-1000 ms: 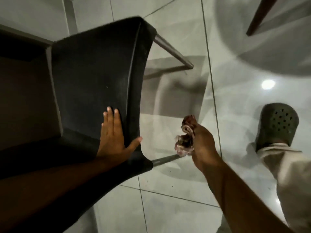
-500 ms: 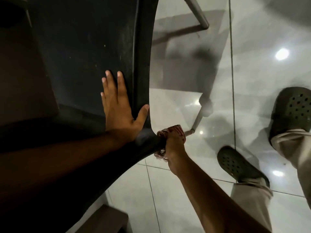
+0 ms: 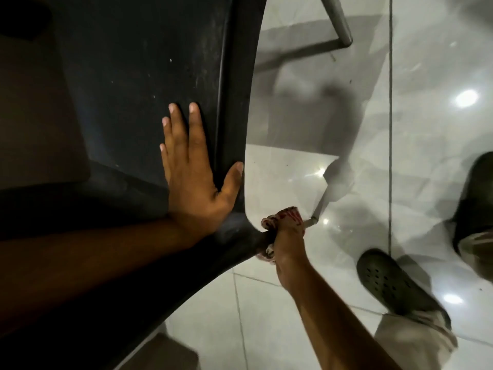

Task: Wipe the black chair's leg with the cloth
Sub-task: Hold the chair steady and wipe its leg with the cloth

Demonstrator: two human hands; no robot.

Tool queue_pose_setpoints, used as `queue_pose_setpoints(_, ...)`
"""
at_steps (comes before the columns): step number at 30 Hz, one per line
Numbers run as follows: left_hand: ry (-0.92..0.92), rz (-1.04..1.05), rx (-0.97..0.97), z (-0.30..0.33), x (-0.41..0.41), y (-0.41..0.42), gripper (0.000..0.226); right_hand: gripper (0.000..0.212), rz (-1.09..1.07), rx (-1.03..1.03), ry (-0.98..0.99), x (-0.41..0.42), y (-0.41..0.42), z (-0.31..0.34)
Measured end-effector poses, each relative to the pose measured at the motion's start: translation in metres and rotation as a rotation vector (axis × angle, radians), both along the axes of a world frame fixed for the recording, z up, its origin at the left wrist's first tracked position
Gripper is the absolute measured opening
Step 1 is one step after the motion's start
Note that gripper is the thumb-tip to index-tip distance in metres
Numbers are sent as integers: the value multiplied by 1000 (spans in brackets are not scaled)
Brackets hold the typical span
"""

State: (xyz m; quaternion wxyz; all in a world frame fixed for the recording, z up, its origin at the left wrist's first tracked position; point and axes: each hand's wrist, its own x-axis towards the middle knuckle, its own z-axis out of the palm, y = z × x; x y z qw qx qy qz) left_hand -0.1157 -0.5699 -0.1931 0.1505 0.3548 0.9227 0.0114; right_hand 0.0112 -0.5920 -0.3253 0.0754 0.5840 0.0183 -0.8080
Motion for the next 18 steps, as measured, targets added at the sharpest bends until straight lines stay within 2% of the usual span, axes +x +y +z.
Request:
queue_pose_setpoints(3, 17, 6, 36, -4, 2, 1, 90, 26, 191, 66, 86, 19, -13, -25)
queue_pose_setpoints(7, 10, 8, 51, -6, 2, 1, 89, 9, 240, 40, 30, 26, -6, -95)
queue_pose_setpoints(10, 6, 1, 59, -7, 1, -2, 89, 19, 248, -42, -36, 31, -11, -143)
queue_pose_setpoints(14, -2, -13, 64, -7, 0, -3, 90, 46, 211, -88, -105, 37, -25, -178)
queue_pose_setpoints(18, -3, -28, 63, -7, 1, -3, 90, 21, 214, -69, -158, 27, -12, -142)
